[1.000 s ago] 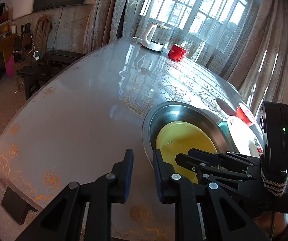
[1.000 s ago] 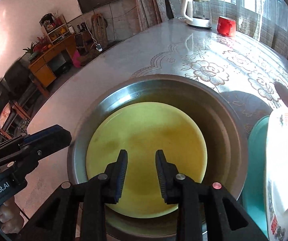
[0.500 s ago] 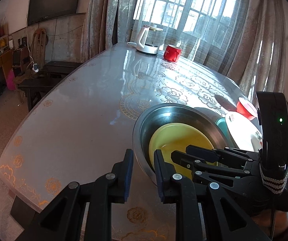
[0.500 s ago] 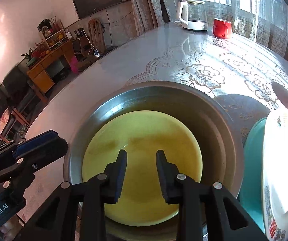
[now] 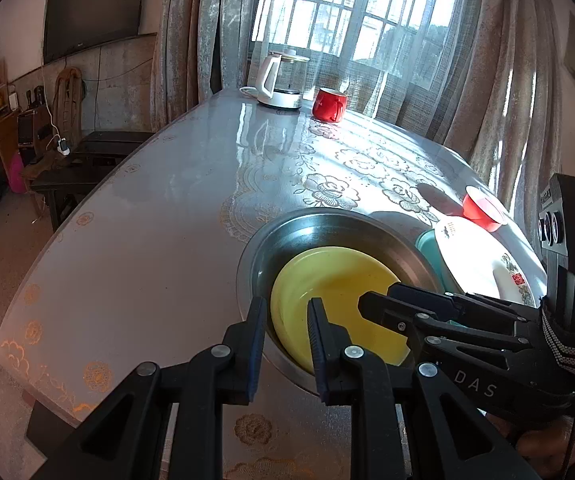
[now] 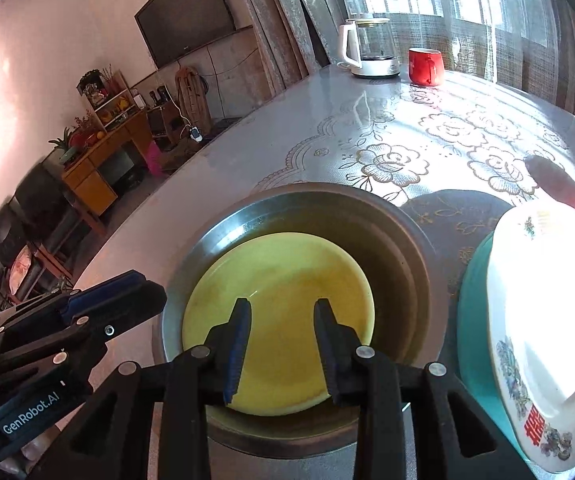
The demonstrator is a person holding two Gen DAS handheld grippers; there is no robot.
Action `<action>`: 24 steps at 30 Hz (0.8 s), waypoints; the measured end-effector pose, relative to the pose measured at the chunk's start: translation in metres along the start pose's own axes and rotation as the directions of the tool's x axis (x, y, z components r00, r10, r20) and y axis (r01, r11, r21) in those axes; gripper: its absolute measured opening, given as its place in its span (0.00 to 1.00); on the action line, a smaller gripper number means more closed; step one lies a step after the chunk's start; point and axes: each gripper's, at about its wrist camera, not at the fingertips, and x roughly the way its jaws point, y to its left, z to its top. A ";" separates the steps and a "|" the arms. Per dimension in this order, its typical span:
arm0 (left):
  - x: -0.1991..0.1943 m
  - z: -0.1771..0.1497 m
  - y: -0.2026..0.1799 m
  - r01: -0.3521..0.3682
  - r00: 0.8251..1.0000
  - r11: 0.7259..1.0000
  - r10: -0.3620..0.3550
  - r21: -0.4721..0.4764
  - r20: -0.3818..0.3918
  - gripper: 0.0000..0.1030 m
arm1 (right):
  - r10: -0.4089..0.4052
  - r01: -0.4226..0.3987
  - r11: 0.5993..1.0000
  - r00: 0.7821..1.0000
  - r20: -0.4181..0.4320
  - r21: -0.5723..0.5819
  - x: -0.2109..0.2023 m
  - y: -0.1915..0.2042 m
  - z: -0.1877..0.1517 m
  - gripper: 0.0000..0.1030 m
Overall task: Organize plates and bowls
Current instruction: 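Open the left tool to release the yellow bowl inside the steel bowl, then move the left tool to the red bowl rim and grasp it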
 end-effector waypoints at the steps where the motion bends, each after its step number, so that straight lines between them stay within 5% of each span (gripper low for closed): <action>1: 0.000 0.000 -0.002 0.001 1.000 1.000 -0.001 0.005 -0.002 0.21 | 0.001 -0.001 1.000 1.000 0.006 0.006 -0.002 -0.003 0.000 0.33; 13: 0.006 0.013 -0.047 0.034 0.999 0.993 -0.034 0.113 -0.001 0.21 | -0.044 0.036 0.996 0.995 0.087 0.084 -0.041 -0.039 -0.005 0.34; 24: 0.029 0.032 -0.123 0.112 0.994 0.966 -0.106 0.234 -0.040 0.27 | -0.175 0.124 0.954 0.970 0.171 0.273 -0.096 -0.119 -0.014 0.35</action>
